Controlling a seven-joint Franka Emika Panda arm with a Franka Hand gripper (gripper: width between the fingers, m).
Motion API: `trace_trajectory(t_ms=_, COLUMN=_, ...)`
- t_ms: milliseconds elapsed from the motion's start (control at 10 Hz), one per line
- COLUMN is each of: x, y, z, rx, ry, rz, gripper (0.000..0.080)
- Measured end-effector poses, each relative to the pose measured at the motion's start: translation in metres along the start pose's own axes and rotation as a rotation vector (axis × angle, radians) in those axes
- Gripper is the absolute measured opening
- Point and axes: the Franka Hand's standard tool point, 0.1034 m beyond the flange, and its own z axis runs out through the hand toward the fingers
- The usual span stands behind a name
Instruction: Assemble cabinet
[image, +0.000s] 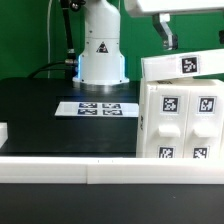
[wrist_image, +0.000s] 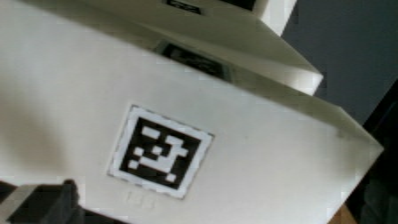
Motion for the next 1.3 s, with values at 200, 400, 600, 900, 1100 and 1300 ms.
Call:
trace_trajectory(t_ms=200, x=-0.002, y=-0.004, z=0.003, rx=-0.007, ry=-0.016, rz=-0.183, gripper=0.0797)
trace_trajectory(t_ms=400, x=-0.004, y=-0.006, z=0.003, rx=-0.016, ry=-0.042, rz=-0.370, gripper=0.0797)
trace_trajectory(t_ms=600, x=-0.005, y=-0.003, z=0.003, rx=-0.021, ry=-0.048, rz=-0.524, gripper=0.0797)
trace_trajectory(t_ms=900, x=-0.007, y=0.006, z=0.003, rx=-0.032, ry=-0.065, rz=-0.715, gripper=0.0797)
trace_trajectory(t_ms=1100, x=-0.008, y=0.008, z=0.003, rx=-0.036, ry=-0.074, rz=-0.799, gripper=0.0797)
trace_trajectory(t_ms=1300, x=-0.010, y=0.010, z=0.008, rx=-0.037, ry=-0.090, rz=-0.917, gripper=0.0797)
